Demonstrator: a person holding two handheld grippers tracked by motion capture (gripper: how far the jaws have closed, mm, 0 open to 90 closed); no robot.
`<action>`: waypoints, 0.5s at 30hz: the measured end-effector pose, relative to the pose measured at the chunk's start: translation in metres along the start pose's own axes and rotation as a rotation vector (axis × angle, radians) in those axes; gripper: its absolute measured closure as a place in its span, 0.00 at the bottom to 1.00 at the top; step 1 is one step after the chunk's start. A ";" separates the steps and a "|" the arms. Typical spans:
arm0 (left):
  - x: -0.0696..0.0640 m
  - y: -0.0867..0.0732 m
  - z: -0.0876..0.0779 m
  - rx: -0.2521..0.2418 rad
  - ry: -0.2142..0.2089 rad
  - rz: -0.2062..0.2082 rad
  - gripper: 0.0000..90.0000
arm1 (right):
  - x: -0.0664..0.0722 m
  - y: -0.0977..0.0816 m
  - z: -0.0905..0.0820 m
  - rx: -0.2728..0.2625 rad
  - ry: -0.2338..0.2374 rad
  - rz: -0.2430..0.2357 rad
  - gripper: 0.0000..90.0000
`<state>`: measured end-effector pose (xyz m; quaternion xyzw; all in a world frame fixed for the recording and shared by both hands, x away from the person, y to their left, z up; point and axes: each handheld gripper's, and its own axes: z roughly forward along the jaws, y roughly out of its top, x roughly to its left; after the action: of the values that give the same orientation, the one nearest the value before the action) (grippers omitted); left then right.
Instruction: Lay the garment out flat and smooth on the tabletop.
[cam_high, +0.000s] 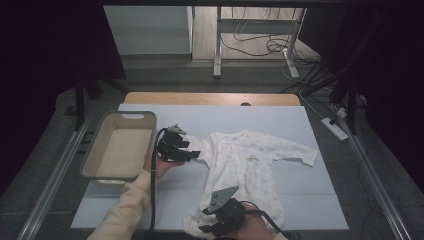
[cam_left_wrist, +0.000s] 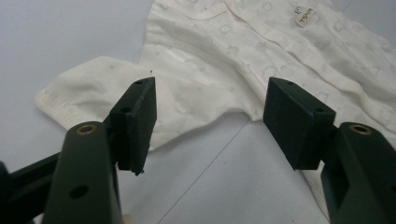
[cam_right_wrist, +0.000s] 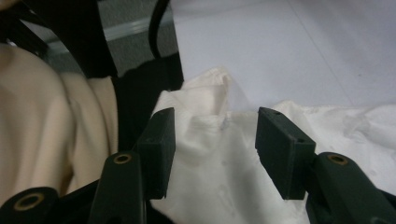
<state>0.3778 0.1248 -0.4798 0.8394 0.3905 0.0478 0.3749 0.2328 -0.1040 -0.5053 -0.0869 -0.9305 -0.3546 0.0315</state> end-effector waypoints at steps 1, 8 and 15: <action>-0.001 0.000 0.000 0.000 0.000 0.001 0.39 | -0.001 0.001 0.003 -0.002 -0.001 0.009 0.53; -0.002 0.001 0.001 0.004 -0.001 0.010 0.39 | -0.003 0.006 0.017 0.040 0.007 -0.005 0.58; -0.002 0.001 -0.001 -0.001 -0.001 0.010 0.39 | 0.003 0.004 0.026 0.077 0.011 -0.039 0.86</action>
<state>0.3770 0.1235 -0.4782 0.8412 0.3862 0.0495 0.3752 0.2310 -0.0829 -0.5216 -0.0655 -0.9447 -0.3196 0.0329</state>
